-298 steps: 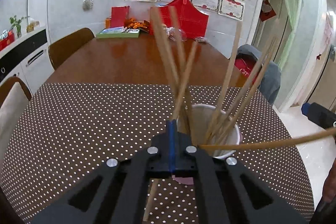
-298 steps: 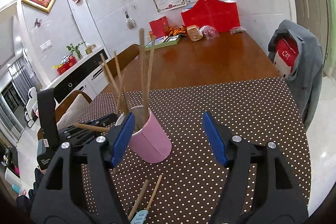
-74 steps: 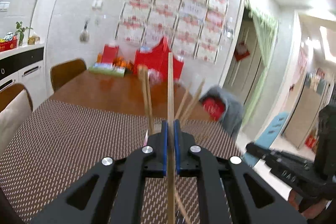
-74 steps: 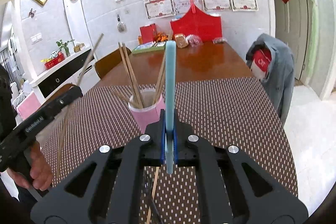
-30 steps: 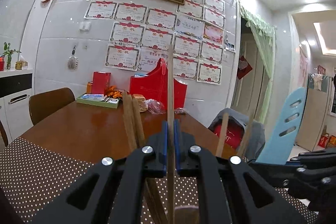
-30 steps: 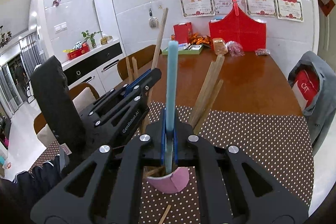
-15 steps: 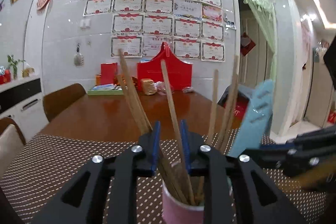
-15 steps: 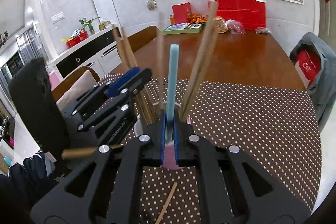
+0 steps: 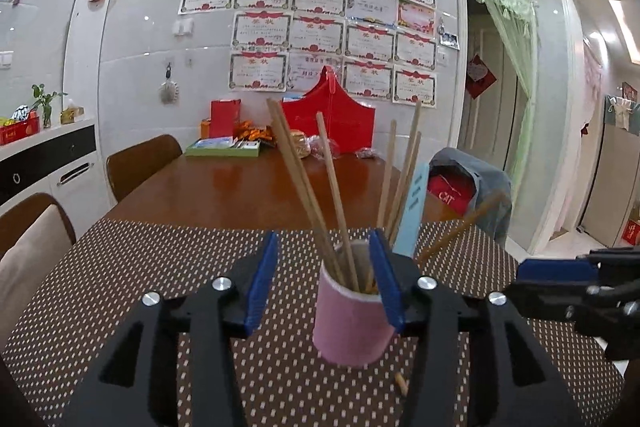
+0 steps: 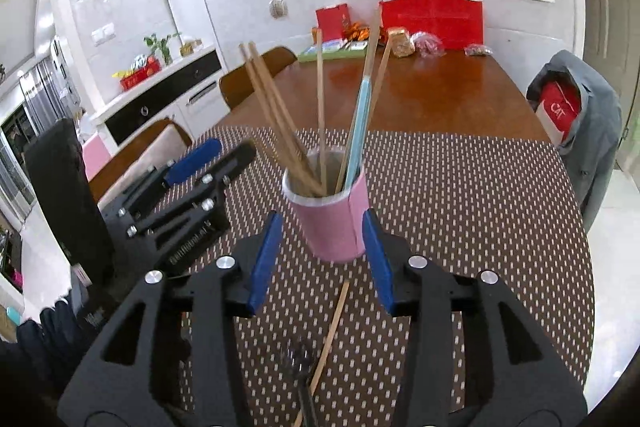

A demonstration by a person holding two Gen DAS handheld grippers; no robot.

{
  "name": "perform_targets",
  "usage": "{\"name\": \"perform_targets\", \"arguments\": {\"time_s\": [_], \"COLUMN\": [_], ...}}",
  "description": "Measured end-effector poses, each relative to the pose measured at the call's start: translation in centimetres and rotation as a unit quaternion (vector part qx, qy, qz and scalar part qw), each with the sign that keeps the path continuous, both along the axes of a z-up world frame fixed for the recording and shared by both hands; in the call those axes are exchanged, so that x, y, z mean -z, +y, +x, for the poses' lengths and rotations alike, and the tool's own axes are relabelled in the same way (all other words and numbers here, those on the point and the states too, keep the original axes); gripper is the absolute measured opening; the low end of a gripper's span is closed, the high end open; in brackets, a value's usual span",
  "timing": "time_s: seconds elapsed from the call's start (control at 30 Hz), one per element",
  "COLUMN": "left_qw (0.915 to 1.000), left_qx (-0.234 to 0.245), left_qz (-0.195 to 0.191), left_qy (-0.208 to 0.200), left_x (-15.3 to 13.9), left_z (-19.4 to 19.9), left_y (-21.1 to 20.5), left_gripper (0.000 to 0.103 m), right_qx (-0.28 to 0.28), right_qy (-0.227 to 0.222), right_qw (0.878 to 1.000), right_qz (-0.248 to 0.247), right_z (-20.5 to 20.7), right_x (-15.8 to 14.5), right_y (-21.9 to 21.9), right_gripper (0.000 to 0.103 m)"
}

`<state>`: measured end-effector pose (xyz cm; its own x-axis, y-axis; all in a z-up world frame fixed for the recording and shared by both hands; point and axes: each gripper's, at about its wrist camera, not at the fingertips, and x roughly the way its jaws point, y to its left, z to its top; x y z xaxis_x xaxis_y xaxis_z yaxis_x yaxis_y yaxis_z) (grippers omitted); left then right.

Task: Organize utensils
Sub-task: 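Lower the chopstick and knife into the pink cup and open both grippers, then grasp the black spork with the right gripper while the left gripper grasps a chopstick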

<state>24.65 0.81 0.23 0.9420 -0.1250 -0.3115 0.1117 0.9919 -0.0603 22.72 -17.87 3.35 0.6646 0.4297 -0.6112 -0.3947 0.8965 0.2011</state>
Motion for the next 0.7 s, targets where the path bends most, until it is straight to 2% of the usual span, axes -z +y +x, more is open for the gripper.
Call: {"name": "perform_targets", "arguments": {"time_s": [0.1,0.4,0.5,0.6,0.7], "left_qw": [0.9999,0.998,0.9971,0.9973,0.9967], "left_qx": [0.0,0.01,0.009,0.002,0.0], "left_qz": [0.001,0.019,0.019,0.031,0.041], "left_qy": [0.01,0.059,0.073,0.067,0.07], "left_x": [0.7,3.2,3.9,4.3,4.8], "left_z": [-1.7,-4.9,-5.8,-6.8,-7.3], "left_y": [0.3,0.6,1.0,1.1,1.2], "left_gripper": [0.048,0.048,0.048,0.048,0.048], "right_qx": [-0.008,-0.041,-0.05,-0.046,-0.033], "right_qy": [0.022,0.111,0.12,0.121,0.117], "right_qw": [1.0,0.989,0.986,0.984,0.983], "right_qz": [-0.016,-0.085,-0.103,-0.122,-0.138], "right_z": [-0.8,-3.9,-4.9,-5.5,-5.7], "right_x": [1.6,9.5,11.1,12.2,12.8], "right_y": [0.4,2.5,3.2,3.4,3.7], "right_gripper": [0.042,0.041,0.036,0.032,0.019]}}
